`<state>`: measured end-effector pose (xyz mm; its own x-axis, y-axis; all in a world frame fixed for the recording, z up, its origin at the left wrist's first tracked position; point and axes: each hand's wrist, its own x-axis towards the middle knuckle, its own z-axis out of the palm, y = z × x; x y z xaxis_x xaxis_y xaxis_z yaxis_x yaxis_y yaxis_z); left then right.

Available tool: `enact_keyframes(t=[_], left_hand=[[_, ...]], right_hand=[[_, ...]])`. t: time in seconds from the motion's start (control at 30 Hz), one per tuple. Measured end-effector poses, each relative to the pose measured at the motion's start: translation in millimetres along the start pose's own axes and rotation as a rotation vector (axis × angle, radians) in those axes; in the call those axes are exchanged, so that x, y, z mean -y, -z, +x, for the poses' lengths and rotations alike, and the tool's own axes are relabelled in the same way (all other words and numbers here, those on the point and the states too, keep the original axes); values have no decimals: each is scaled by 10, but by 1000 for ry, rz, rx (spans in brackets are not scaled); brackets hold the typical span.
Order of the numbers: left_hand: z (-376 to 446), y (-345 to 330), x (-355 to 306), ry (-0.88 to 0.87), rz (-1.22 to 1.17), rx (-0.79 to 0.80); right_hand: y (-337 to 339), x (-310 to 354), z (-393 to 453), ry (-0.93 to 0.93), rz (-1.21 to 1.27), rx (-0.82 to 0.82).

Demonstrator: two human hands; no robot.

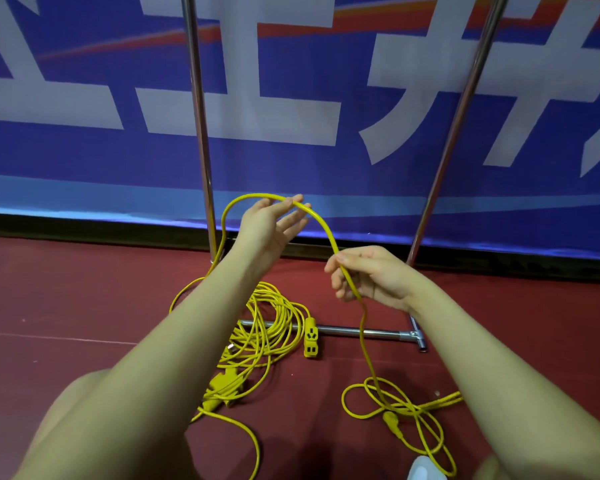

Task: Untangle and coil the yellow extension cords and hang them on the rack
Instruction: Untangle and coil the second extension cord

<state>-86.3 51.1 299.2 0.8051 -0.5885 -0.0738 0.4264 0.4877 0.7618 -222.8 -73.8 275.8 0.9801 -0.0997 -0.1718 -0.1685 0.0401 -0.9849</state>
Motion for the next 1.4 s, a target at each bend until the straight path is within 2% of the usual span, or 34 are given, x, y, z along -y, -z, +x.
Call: enact_keyframes(t=[0.13,0.27,0.5,0.6,0.7,0.83,1.07,1.2,1.27,1.4], left_hand=[[23,2,-5,-1,-29,35],[-17,17,78,117,121,49],[-205,16,400,324,506,307],[-239,-8,415,338,638,447],[-245,-16,458,313,694,492],[-226,-33,499,234,649,467],[-194,-79,345,293,552,505],[-110,-62,232,209,414,457],[-50,-73,160,176,287,377],[116,-55,3,31,99,99]], right_hand=[[-24,157,19,86,-53,-15],[-5,287,46,159,194,-80],[-2,436,178,280,601,-179],[-9,483,235,295,686,-191],[5,517,276,280,723,-175],[67,540,286,219,705,-130],[174,483,343,156,618,-180],[231,419,384,94,472,-190],[213,353,409,30,371,-132],[149,275,405,-80,99,24]])
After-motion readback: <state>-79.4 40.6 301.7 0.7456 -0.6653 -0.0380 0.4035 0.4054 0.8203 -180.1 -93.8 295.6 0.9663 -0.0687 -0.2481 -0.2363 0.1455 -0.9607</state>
